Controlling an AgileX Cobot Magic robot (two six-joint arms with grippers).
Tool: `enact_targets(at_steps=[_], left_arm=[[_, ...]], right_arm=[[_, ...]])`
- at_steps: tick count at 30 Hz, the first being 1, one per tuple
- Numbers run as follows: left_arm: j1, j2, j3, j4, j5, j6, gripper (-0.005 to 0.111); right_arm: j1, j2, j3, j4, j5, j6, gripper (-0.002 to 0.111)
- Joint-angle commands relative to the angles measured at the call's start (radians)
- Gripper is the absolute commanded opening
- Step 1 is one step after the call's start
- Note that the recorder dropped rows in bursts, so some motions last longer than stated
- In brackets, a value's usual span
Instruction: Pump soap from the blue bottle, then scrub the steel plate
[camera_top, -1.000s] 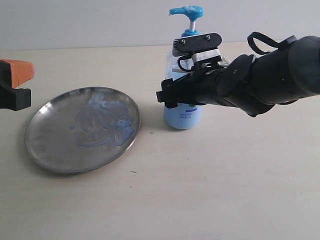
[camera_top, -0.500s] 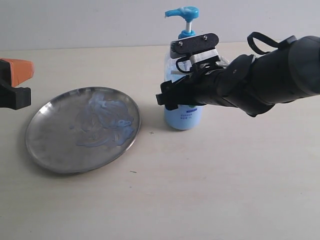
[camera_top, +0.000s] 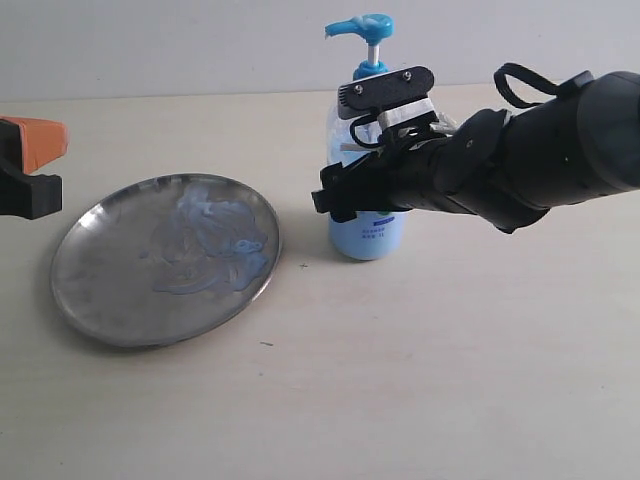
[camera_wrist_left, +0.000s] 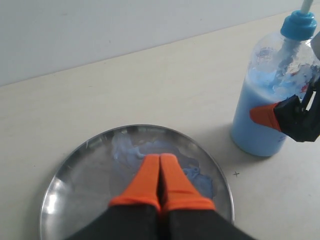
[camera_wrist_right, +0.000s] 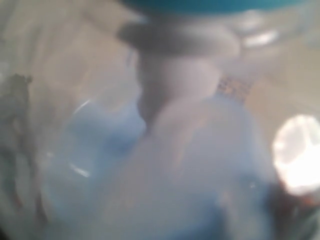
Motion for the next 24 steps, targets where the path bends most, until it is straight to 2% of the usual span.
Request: enact_targets(at_steps=[1, 8, 13, 24], left_arm=[[0.003, -0.007, 0.003, -0.009, -0.009, -0.005, 0.000], [0.003, -0.007, 0.003, -0.009, -0.009, -0.005, 0.000], [0.003, -0.007, 0.003, -0.009, -0.009, -0.005, 0.000], [0.003, -0.007, 0.003, -0.008, -0.011, -0.005, 0.000]], right_arm=[[-0.005, -0.014, 0.000, -0.010, 0.006, -0.004, 0.044], [-0.005, -0.014, 0.000, -0.001, -0.011, 0.008, 0.039], [-0.005, -0.014, 0.000, 0.001, -0.030, 0.067, 0.039], [-0.005, -0.014, 0.000, -0.012, -0.051, 0.067, 0.039]])
